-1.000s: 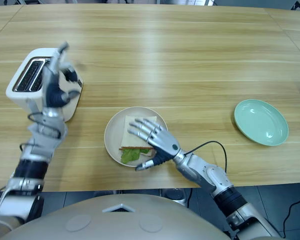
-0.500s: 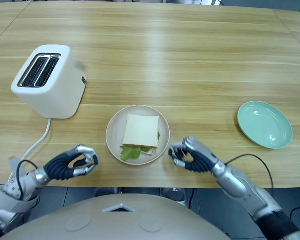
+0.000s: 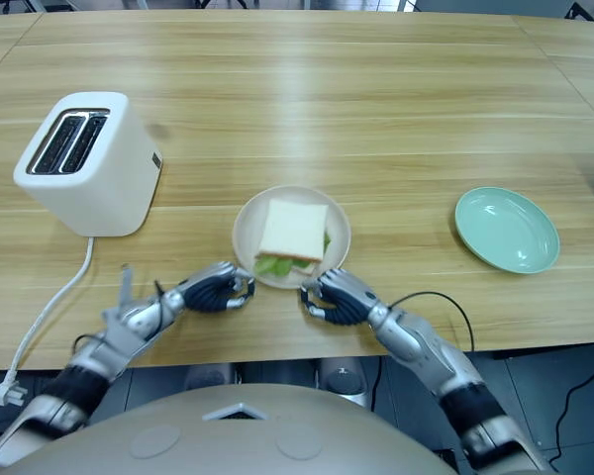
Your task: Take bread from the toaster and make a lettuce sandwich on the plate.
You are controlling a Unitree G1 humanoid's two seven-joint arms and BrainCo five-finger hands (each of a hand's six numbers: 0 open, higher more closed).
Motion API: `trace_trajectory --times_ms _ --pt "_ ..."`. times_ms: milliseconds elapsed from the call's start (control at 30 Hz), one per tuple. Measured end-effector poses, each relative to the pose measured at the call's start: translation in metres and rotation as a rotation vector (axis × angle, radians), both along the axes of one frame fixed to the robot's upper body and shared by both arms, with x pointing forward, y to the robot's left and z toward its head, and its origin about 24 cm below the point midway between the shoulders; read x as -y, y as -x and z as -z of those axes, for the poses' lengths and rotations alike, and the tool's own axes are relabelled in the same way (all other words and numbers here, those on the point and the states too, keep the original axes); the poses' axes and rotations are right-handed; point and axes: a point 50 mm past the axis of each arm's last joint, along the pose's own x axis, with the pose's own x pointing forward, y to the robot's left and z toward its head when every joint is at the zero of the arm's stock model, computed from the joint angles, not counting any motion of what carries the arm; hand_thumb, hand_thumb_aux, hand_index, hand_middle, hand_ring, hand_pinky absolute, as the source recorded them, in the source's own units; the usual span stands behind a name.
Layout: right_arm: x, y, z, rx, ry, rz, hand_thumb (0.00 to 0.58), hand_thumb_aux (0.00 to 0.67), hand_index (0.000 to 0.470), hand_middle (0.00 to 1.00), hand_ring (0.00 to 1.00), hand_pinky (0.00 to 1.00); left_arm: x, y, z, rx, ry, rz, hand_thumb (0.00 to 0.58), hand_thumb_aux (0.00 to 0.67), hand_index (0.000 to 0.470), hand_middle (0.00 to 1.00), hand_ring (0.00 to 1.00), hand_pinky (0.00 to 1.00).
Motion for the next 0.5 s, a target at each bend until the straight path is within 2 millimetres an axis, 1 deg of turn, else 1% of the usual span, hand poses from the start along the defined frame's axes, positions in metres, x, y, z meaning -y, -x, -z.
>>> trace_trajectory --times_ms 167,233,333,433,500 --pt "-0.011 -0.044 0.014 0.011 0.041 0.156 0.58 0.67 0.46 1.0 1.0 1.0 0.011 -0.035 0.007 0.038 -0.03 -0.086 0.58 0.67 0.46 1.0 1.0 1.0" --pt "-0.017 -0.062 0.014 0.01 0.036 0.209 0.58 0.67 0.46 1.0 1.0 1.0 0.015 -0.046 0.007 0.055 -0.044 -0.11 0.58 0.67 0.46 1.0 1.0 1.0" --pt "-0.026 -0.089 0.014 -0.036 0.006 0.304 0.58 0.67 0.46 1.0 1.0 1.0 0.021 -0.064 0.007 0.068 -0.058 -0.168 0.58 0.67 0.46 1.0 1.0 1.0" --pt "-0.032 -0.106 0.012 -0.08 -0.013 0.369 0.58 0.67 0.46 1.0 1.0 1.0 0.029 -0.074 0.006 0.07 -0.059 -0.203 0.58 0.67 0.46 1.0 1.0 1.0" --pt "-0.033 -0.112 0.011 -0.099 -0.028 0.401 0.58 0.67 0.46 1.0 1.0 1.0 0.035 -0.078 0.007 0.07 -0.051 -0.228 0.58 0.67 0.46 1.0 1.0 1.0"
